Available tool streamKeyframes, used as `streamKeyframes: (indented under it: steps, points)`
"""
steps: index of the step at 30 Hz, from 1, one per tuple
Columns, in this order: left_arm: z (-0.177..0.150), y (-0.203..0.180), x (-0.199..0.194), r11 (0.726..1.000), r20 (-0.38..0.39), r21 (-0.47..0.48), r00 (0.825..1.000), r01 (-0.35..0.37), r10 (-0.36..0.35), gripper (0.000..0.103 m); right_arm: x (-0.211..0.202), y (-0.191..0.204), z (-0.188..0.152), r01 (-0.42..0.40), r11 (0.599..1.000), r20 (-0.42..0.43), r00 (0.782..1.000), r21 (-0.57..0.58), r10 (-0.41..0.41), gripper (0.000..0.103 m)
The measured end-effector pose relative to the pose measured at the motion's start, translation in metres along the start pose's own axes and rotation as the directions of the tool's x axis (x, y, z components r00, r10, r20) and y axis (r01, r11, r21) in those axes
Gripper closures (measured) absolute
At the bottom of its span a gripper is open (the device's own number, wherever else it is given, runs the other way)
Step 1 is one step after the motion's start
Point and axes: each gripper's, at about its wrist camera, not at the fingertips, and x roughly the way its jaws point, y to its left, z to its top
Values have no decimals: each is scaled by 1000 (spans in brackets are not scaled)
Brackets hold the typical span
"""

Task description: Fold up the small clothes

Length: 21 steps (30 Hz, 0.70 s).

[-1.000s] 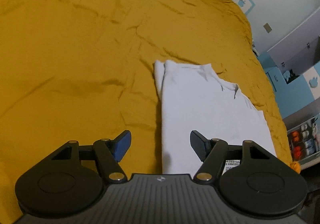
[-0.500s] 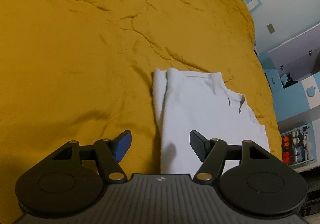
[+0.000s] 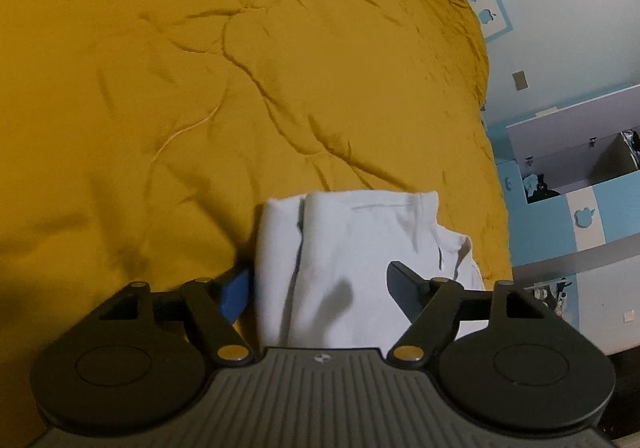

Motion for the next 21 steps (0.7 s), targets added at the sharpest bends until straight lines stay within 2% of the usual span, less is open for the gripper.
streamKeyframes:
  steps: [3,6,7,9,10,11,12,13,17,21]
  points:
    - [2,-5,8,999,-10,33,1000,10,-10,16,0,2,0,11,1000,10,1000,-13,-11,32]
    - [3,-7,13,999,-9,39,1000,18,-18,9,-9,20,-6,76,990,60,996,-118,-69,33]
    - [3,-7,14,999,-5,40,1000,25,-25,9,-12,26,-8,92,984,79,994,-150,-81,35]
    - [0,-9,14,998,-2,47,999,38,-38,10,-14,30,-5,59,987,77,996,-148,-48,54]
    - [0,-10,13,997,1,60,999,43,-43,16,-13,28,-4,22,991,58,998,-128,-14,75]
    - [-1,-11,12,997,14,74,999,30,-31,45,-12,29,-4,2,994,38,999,-105,2,81]
    - [-2,-11,13,997,14,76,1000,15,-16,78,-13,29,-4,5,996,40,999,-91,-1,81]
    - [-3,-8,15,998,6,61,1000,19,-20,83,-14,30,-4,9,997,45,999,-83,-6,85]
    - [-3,4,15,997,16,-29,997,76,-76,84,-18,23,-2,-2,1000,43,999,-22,3,92]
    - [-4,-4,10,998,29,-22,998,56,-56,84,-24,3,3,-54,995,46,998,82,51,98]
